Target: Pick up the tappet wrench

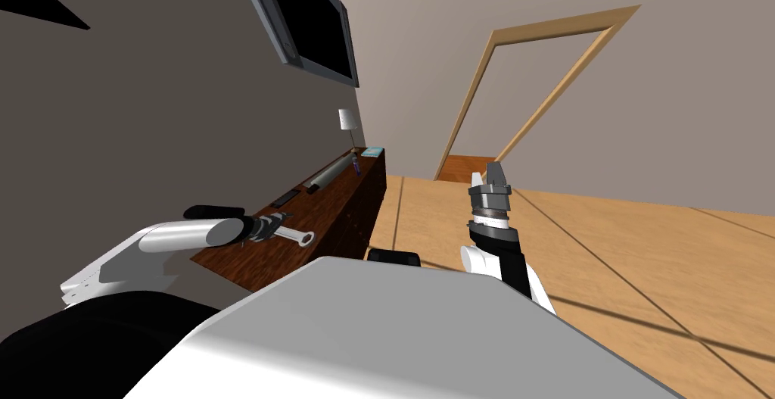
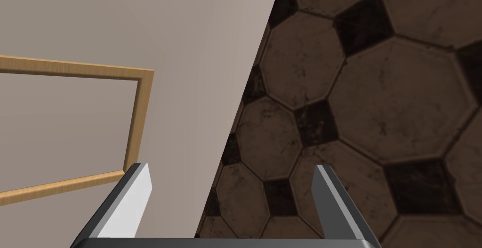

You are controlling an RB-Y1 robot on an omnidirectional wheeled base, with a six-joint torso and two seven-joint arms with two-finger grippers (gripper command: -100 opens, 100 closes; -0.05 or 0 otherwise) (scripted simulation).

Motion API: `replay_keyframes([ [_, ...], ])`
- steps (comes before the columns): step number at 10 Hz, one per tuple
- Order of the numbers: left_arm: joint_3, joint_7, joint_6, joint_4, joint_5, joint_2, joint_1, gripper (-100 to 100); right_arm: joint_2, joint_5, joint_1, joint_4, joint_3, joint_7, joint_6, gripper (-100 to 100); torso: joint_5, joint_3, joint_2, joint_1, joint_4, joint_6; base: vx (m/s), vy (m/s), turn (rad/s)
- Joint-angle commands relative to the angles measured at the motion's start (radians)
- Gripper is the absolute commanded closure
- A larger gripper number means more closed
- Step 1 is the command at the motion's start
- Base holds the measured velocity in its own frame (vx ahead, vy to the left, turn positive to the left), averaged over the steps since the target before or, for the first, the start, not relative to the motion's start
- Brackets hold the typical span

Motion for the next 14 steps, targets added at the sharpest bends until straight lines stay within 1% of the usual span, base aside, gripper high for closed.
replay_keyframes([
  [1,0.015,-0.002,0.050,0.017,0.018,0.006,0.009,-100,0.000,0.000,0.000,0.000,0.000,0.000,0.000,0,0.000,0.000,0.000,0.000,0.000,0.000,0.086,0.015,-0.002],
  [2,0.015,-0.002,0.079,0.017,0.018,0.006,0.009,-100,0.000,0.000,0.000,0.000,0.000,0.000,0.000,0,0.000,0.000,0.000,0.000,0.000,0.000,0.079,0.009,0.003],
  [3,0.027,-0.001,0.108,0.028,0.032,0.009,0.018,-100,0.000,0.000,0.000,0.000,0.000,0.000,0.000,0,0.000,0.000,0.000,-0.001,0.000,0.000,0.085,0.029,0.001],
  [4,0.027,-0.001,0.134,0.028,0.032,0.009,0.018,-100,0.000,0.000,0.000,0.000,0.000,0.000,0.000,0,0.000,0.000,0.000,0.001,0.000,0.000,0.071,0.026,-0.003],
  [5,0.036,-0.001,0.167,0.038,0.044,0.011,0.026,-100,0.000,0.000,0.000,0.000,0.000,0.000,0.000,0,0.000,0.000,0.000,0.000,0.000,0.000,0.075,0.025,-0.002],
  [6,0.036,-0.001,0.184,0.038,0.044,0.011,0.026,-100,0.000,0.000,0.000,0.000,0.000,0.000,0.000,0,0.000,0.000,0.000,0.000,0.000,0.000,0.064,0.020,-0.001],
  [8,0.047,0.002,0.253,0.055,0.065,0.008,0.041,-100,0.000,0.000,0.000,0.000,0.000,0.000,0.000,0,0.000,0.001,0.001,0.000,0.000,0.000,0.077,0.019,-0.004],
  [9,0.047,0.002,0.266,0.055,0.065,0.008,0.041,-100,0.000,0.000,0.000,0.000,0.000,0.000,0.000,0,0.000,0.000,0.000,0.000,0.000,0.000,0.069,0.023,-0.004],
  [11,0.046,0.004,0.322,0.069,0.079,-0.001,0.054,-100,0.000,0.000,0.000,0.000,0.000,0.000,0.000,0,0.000,0.001,0.001,0.000,0.000,0.000,0.070,0.022,-0.010],
  [12,0.042,0.005,0.339,0.075,0.084,-0.007,0.059,-100,0.000,0.000,0.000,0.000,0.000,0.000,0.000,0,0.000,0.000,0.001,0.000,0.000,0.000,0.085,0.029,-0.018],
  [13,0.044,0.009,0.325,0.062,0.078,-0.008,0.060,-100,0.000,0.000,0.000,0.000,0.000,0.000,0.000,0,0.000,0.000,0.000,0.000,0.000,0.000,0.038,0.013,-0.004],
  [14,0.044,0.009,0.330,0.062,0.079,-0.008,0.061,0,0.000,0.000,0.000,0.000,0.000,0.000,0.000,0,0.000,0.001,0.002,0.000,0.000,0.000,0.006,0.002,0.000],
])
